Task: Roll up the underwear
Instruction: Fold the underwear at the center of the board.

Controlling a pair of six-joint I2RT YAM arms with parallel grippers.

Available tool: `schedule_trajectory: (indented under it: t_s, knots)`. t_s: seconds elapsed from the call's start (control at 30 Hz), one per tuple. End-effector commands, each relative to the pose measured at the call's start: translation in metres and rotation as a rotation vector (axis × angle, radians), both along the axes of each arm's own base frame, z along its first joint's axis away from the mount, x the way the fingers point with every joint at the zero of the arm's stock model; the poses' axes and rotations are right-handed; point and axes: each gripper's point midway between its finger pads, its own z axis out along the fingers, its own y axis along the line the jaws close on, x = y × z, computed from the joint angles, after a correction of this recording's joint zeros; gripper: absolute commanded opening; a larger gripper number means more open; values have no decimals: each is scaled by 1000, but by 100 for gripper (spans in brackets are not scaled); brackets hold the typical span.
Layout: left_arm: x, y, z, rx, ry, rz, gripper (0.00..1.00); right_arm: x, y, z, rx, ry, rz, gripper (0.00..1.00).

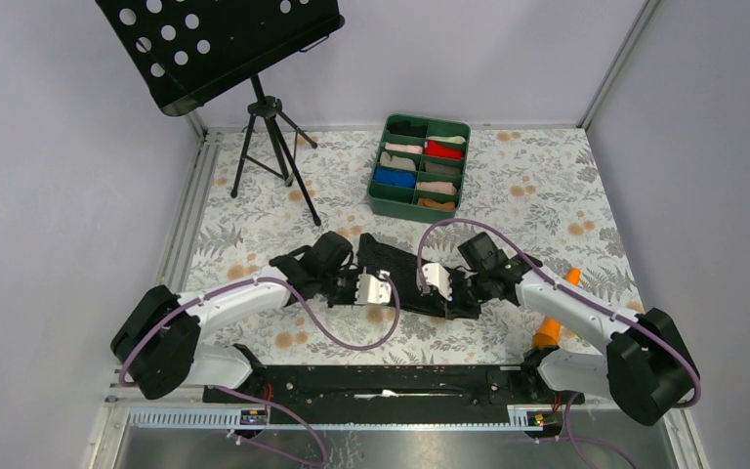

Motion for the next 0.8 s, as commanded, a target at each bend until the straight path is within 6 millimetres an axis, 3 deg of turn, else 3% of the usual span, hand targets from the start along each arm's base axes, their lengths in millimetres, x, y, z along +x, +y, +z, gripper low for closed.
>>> schedule_trajectory:
  t_s: [0.0,0.13,0.3,0.77]
  knots:
    - [18,-13,33,-82,-34,54,0,-15,3,24,26,70,-19,2]
    - [32,-21,45,-109,-50,68,0,-15,1,36,40,83,-45,1]
    - [54,-34,54,-120,-80,66,0,-1,-3,48,75,126,-129,0]
    - [120,-59,52,-92,-147,61,0,51,-23,40,99,273,-304,1]
